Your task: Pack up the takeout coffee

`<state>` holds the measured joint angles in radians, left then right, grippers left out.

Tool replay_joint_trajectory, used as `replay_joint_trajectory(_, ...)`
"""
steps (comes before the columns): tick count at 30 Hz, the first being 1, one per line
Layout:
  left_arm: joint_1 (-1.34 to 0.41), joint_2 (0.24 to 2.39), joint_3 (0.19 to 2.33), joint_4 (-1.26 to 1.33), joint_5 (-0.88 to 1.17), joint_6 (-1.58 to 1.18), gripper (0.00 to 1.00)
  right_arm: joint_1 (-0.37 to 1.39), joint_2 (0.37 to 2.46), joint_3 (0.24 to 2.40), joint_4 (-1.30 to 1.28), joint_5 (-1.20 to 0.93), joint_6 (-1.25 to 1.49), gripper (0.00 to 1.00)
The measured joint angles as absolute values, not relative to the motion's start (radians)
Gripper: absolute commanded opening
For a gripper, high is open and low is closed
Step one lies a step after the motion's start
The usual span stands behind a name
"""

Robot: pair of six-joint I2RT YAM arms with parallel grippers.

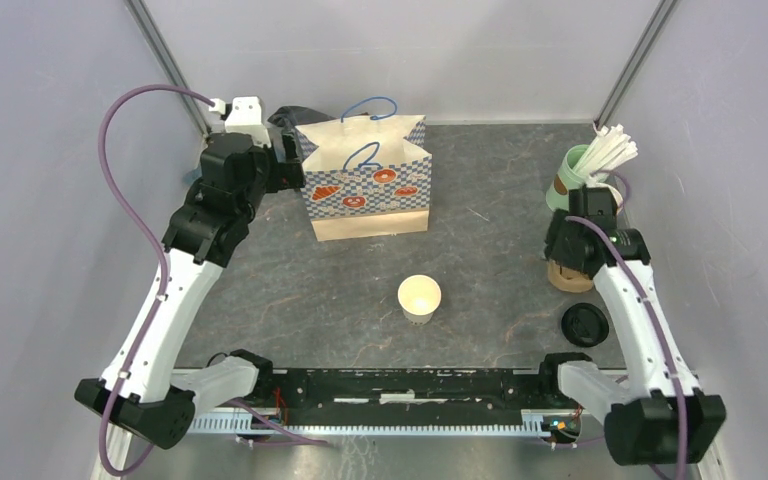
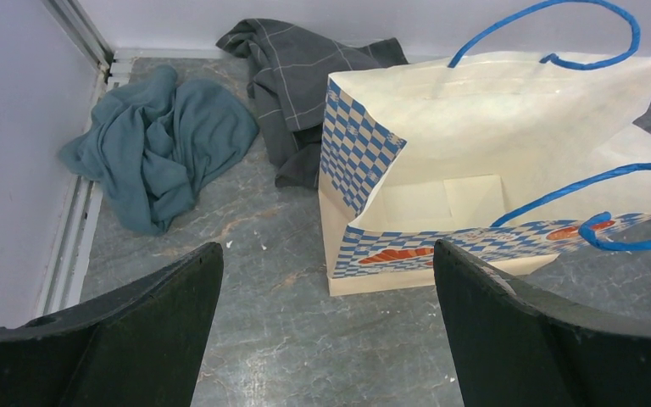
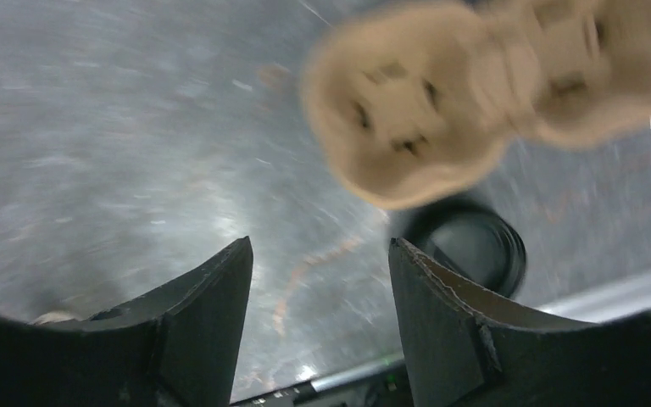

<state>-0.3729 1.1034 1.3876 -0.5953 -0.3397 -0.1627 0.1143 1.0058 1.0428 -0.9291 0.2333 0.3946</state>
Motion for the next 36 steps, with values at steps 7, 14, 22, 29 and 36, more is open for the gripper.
replay_joint_trajectory(7, -0.366, 1.105, 1.372, -0.595, -0.339, -0.163, 1.0, -0.244, 1.02, 0.82, -1.017, 0.176, 0.431, 0.52)
replay_joint_trajectory(14, -0.355, 1.126, 1.369, -0.595, -0.34, -0.163, 1.0, -0.405, 0.991, 0.727, -0.989, 0.115, 0.357, 0.35)
replay_joint_trajectory(22, -0.344, 1.166, 1.369, -0.595, -0.337, -0.163, 1.0, -0.438, 0.994, 0.678, -0.931, -0.006, 0.279, 0.28)
replay_joint_trajectory(29, -0.342, 1.172, 1.369, -0.595, -0.333, -0.163, 1.0, -0.454, 0.993, 0.665, -0.901, -0.057, 0.245, 0.18)
replay_joint_trajectory(36, -0.338, 1.172, 1.369, -0.595, -0.331, -0.163, 1.0, -0.466, 1.014, 0.662, -0.886, -0.071, 0.226, 0.15)
